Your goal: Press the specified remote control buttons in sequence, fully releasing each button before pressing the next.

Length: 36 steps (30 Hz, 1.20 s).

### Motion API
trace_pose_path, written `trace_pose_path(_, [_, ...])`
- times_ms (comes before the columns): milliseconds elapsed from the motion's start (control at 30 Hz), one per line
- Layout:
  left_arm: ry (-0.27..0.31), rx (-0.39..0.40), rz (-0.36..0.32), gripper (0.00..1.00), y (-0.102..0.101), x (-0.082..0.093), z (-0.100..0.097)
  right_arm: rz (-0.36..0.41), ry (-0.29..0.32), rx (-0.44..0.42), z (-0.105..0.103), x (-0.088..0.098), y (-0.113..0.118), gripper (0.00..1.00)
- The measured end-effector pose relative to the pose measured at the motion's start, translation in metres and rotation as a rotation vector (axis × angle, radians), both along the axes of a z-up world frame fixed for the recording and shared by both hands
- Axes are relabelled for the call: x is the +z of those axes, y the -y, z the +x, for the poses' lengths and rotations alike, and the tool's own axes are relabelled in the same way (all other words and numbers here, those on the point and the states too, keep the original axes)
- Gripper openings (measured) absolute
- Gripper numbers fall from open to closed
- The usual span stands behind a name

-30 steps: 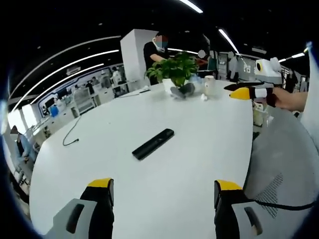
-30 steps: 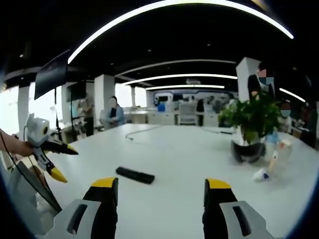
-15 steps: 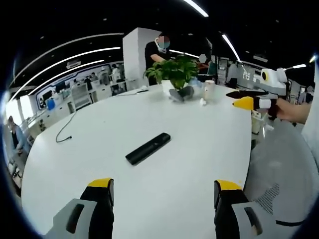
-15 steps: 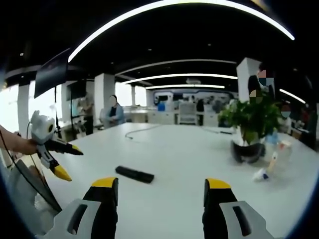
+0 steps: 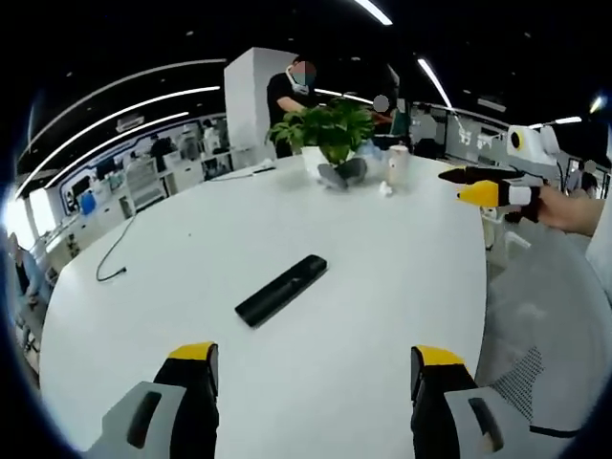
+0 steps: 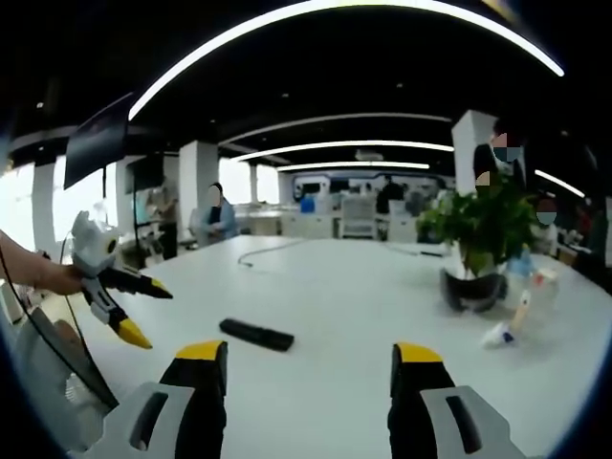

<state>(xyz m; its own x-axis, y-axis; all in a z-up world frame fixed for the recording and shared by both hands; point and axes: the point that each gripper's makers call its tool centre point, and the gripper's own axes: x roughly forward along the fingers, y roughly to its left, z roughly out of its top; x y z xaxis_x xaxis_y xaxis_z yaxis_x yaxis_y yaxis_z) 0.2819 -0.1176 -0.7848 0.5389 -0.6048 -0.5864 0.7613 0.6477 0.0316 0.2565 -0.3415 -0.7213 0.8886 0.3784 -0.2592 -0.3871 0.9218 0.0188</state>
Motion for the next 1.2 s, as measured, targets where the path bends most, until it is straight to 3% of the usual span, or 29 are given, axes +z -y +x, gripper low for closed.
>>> trace_pose_path(267, [-0.035,0.01,-0.033,0.85,0.007,-0.007,0.003,-0.004,-0.005,-0.002,0.001,-0.002,0.001,0.67])
trace_pose_path(500, [-0.088,0.096,-0.219,0.85,0.013,0.007,0.016,-0.002,-0.01,0.004,0.001,-0.003,-0.001,0.67])
trace_pose_path(767, [-0.073,0.071,-0.172,0.85,0.013,0.006,0.026,-0.001,-0.015,0.006,0.001,-0.004,-0.001,0.67])
trace_pose_path(1100, [-0.101,0.055,-0.167,0.84,0.021,-0.002,0.03,-0.005,-0.021,0.013,0.001,-0.005,-0.002,0.66])
trace_pose_path(1200, [-0.125,0.064,-0.198,0.84,0.023,-0.002,0.032,-0.006,-0.023,0.015,0.001,-0.005,-0.002,0.66])
